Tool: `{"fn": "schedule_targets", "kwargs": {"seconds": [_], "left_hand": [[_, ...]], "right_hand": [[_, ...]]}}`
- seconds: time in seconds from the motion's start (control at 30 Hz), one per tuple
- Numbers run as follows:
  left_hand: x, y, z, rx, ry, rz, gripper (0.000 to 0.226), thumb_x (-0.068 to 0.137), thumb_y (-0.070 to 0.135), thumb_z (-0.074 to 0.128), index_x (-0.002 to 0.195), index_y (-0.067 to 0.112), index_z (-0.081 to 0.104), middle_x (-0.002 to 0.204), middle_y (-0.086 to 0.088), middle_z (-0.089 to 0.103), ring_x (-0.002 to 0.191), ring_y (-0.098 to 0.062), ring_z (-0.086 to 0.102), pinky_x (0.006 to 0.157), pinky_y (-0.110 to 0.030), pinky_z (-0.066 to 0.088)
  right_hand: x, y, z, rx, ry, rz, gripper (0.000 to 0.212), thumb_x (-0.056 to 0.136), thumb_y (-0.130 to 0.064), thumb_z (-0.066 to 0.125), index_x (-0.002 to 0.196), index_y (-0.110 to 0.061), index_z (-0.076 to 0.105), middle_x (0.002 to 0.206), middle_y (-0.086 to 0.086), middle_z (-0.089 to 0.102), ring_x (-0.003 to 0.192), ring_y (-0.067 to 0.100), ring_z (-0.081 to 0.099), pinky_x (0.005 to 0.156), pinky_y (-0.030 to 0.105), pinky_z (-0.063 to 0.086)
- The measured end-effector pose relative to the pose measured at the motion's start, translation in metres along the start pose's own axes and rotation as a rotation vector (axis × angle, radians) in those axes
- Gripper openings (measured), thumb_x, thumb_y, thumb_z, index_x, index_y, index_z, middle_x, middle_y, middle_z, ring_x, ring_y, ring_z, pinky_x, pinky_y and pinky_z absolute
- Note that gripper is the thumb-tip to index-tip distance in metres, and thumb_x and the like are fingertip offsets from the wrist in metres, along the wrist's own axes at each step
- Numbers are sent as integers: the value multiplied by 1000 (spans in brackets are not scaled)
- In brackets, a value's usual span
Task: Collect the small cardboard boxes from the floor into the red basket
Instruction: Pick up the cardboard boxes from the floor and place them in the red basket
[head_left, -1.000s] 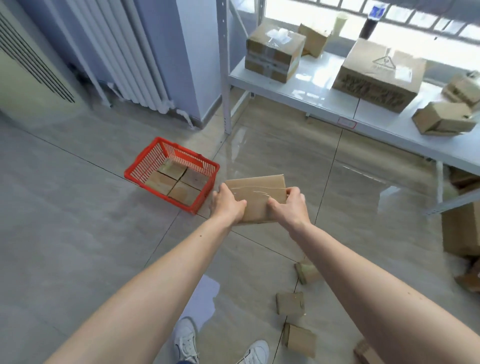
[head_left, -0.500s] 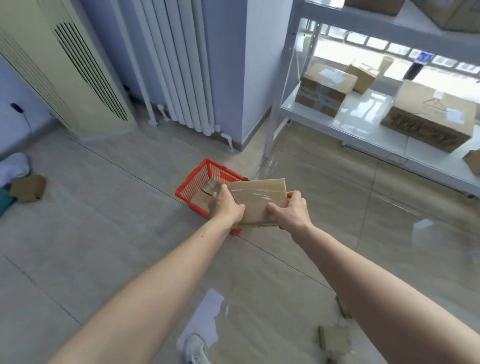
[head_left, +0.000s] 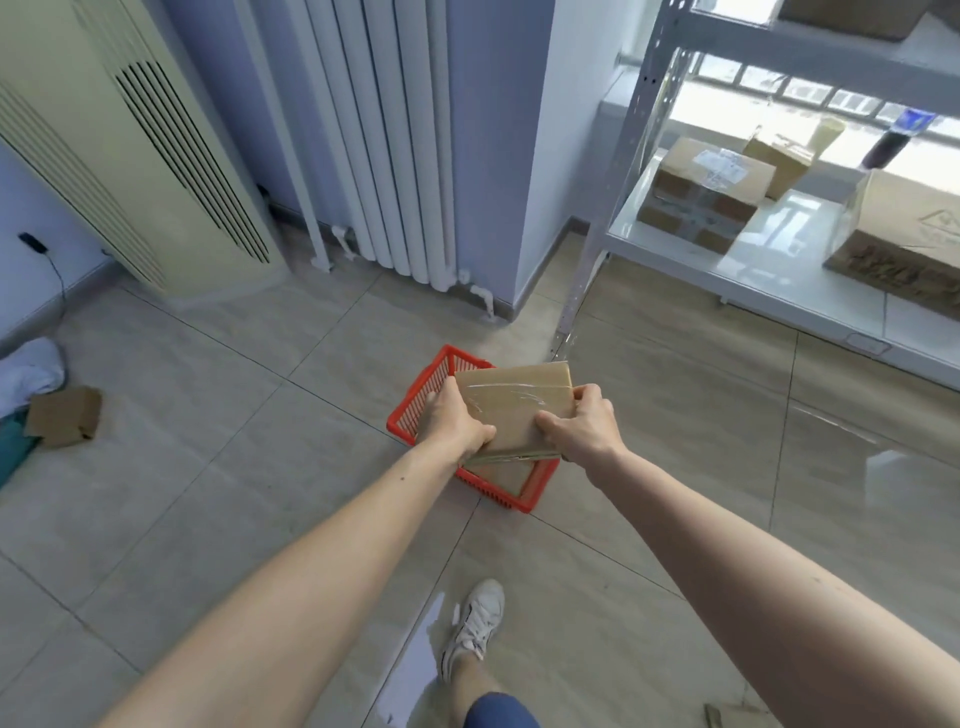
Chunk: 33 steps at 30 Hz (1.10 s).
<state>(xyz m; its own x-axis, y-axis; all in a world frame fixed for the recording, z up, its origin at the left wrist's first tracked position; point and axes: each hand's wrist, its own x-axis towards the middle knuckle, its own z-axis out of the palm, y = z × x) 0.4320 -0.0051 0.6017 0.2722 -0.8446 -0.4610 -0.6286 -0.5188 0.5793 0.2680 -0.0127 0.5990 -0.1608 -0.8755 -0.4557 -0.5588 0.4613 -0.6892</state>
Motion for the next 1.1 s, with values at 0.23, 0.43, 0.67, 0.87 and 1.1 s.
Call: {"fn": "schedule_targets", "kwargs": {"seconds": [0.23,0.43,0.67,0.87,1.1], "left_hand": [[113,29,-32,10,-39,13,89,70,23,81,145,17,33,137,-12,45,124,-30,51,102,-35,43],[197,49,-44,-30,-63,39,90,68,23,84,144,17,35,136,-10,50,123,-29,53,104,-38,45],[285,46,-57,-84,-107,34,72,70,14,83,130,13,43,130,-6,56,110,-21,55,91,-29,45],[359,34,-63,-7,-229,141,56,75,8,74,124,17,49,120,-4,60,109,-24,60,97,-38,51],[426,-2,-11,53,-277,229,51,74,5,67,122,16,56,115,-7,55,105,-27,60,98,-39,49]], "right_hand": [[99,-56,19,-6,-5,35,48,78,-39,66,115,-19,42,118,10,50,100,28,58,92,46,53],[174,-93,29,-1,-10,35,41,88,-30,62,119,-14,40,117,11,60,106,29,57,93,42,49],[235,-119,68,81,22,152,43,91,-26,58,126,-10,39,123,15,58,108,29,57,94,39,48],[282,-122,118,182,91,294,49,87,-26,58,130,-13,38,126,15,59,110,34,61,96,50,51],[328,-81,169,281,166,428,51,87,-23,60,134,-15,40,126,12,61,108,32,63,96,50,53]]}}
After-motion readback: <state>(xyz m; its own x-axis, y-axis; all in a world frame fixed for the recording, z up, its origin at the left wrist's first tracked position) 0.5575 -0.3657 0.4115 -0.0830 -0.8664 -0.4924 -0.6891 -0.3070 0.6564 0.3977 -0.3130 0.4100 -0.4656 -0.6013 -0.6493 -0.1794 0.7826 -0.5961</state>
